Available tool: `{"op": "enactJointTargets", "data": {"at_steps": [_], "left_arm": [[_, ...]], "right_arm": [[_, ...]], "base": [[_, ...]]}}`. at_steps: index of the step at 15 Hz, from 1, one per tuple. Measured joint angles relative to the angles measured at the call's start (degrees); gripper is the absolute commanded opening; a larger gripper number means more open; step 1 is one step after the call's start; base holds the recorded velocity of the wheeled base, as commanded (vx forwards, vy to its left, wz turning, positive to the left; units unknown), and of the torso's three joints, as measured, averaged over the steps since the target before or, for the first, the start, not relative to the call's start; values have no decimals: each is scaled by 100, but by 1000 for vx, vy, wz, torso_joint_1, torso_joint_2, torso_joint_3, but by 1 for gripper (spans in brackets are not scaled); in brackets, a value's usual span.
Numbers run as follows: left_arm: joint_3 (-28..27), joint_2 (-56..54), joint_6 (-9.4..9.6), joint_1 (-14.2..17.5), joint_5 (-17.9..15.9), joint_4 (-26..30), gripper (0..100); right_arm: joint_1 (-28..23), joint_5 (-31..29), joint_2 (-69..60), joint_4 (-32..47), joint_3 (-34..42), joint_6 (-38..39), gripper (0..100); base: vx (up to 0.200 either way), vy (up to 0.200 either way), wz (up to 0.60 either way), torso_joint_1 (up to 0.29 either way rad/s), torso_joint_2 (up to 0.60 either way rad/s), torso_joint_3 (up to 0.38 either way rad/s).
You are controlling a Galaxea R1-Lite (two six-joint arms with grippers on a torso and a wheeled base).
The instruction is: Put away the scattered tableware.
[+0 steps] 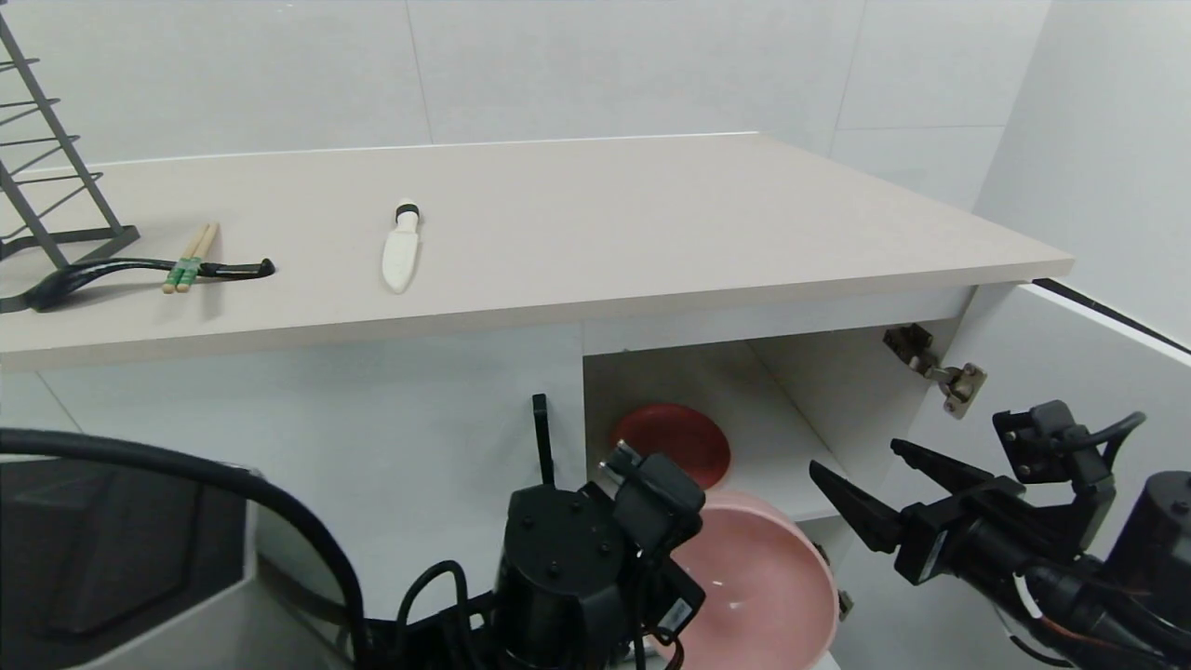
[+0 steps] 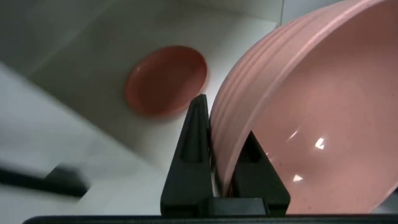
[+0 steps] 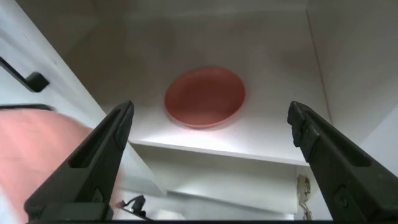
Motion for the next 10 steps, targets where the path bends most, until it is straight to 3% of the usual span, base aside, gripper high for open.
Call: {"op": "enactJointTargets", "data": {"at_steps": [6, 8, 9, 10], "left_arm": [[-1156, 984, -161, 5, 1156, -235, 0], [-1692, 1239, -405, -1, 1345, -341, 0], [-1925, 1364, -580, -17, 1380, -613, 0], [-2054, 1460, -635, -28, 1380, -935, 0]], "right_arm": [[16, -2, -182, 0, 0, -2, 100], [35, -2, -176, 0, 0, 39, 100], [30, -4, -168, 20, 0, 71, 100], [6, -13, -145, 60, 0, 94, 100]], "base": [[0, 0, 0, 0, 0, 0], [0, 0, 0, 0, 0, 0], [0, 0, 0, 0, 0, 0], [0, 0, 0, 0, 0, 0]]}}
